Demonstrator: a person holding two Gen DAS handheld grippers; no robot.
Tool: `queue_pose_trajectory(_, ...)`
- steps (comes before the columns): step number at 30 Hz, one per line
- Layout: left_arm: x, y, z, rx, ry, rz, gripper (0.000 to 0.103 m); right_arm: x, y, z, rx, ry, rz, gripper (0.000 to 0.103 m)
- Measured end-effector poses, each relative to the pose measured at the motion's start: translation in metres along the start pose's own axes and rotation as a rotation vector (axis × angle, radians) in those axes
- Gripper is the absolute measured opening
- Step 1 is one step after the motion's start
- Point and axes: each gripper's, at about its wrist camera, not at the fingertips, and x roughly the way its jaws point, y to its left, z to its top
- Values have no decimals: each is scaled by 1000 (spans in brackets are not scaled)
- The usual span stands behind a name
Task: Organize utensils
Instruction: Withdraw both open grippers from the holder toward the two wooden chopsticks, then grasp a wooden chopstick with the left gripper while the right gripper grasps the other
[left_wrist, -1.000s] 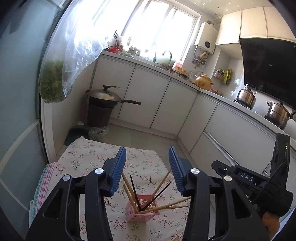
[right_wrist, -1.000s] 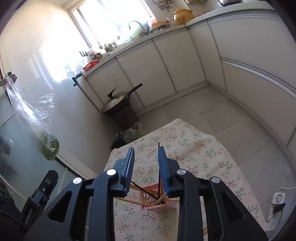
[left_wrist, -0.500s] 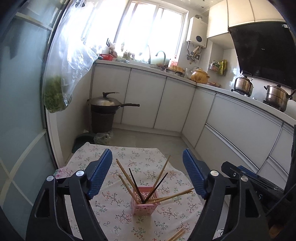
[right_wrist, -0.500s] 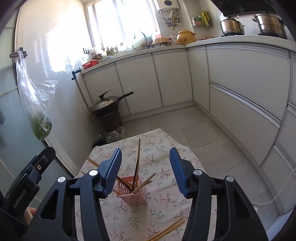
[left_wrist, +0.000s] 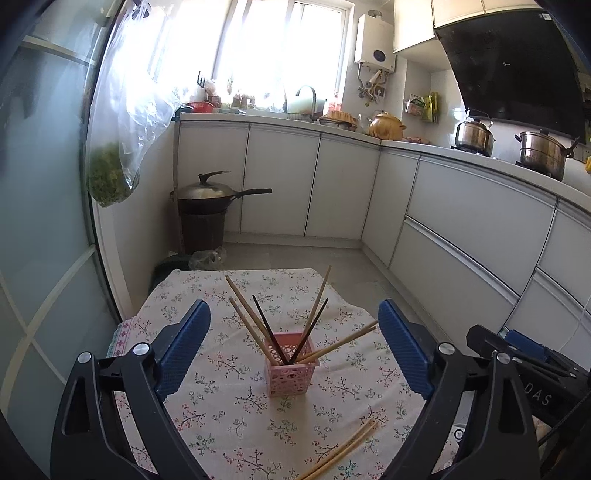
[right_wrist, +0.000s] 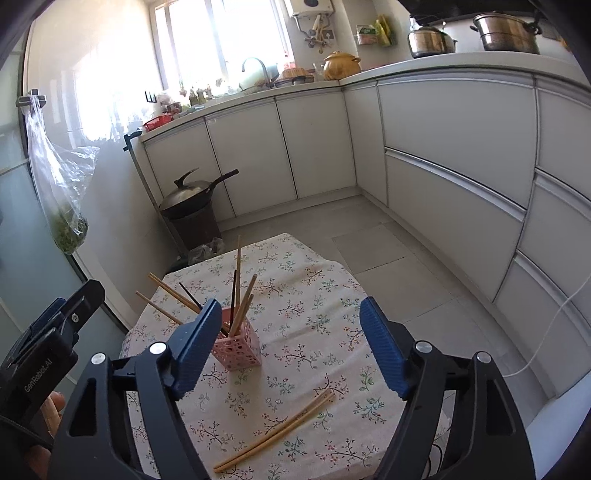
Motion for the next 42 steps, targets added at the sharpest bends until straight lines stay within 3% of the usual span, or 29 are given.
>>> queue_pose_trajectory(13,17,-15,-28,95,103,0,96,-10,-29,-27,22,17,-60,96)
queue_pose_trajectory(19,73,-10,-59,71,389,-68,96,5,-62,-66,84,185,-100,96)
queue_pose_trajectory(21,99,-12,-78,67,527,-94,96,13,-72,-79,117,261,-89,96)
queue_pose_trajectory(27,150,-38,-128,120,744,-96,96,27,-91,-101,202,381,-76,96)
queue_pose_trajectory(32,183,-63,-150,123,818,-112,95,37,-117,-107,343,462,-50,96)
queue_pose_trajectory(34,196,-71,-157,140,826,-88,91,41,-126,-111,400,491,-36,96)
queue_pose_trajectory(36,210,-76,-167,139,868,-83,77,44,-134,-115,453,523,-16,96)
queue_pose_trajectory(38,220,-80,-173,135,906,-93,70,46,-138,-118,487,537,-8,96)
queue_pose_trajectory(42,231,-88,-179,158,919,-84,67,51,-138,-121,502,559,12,96)
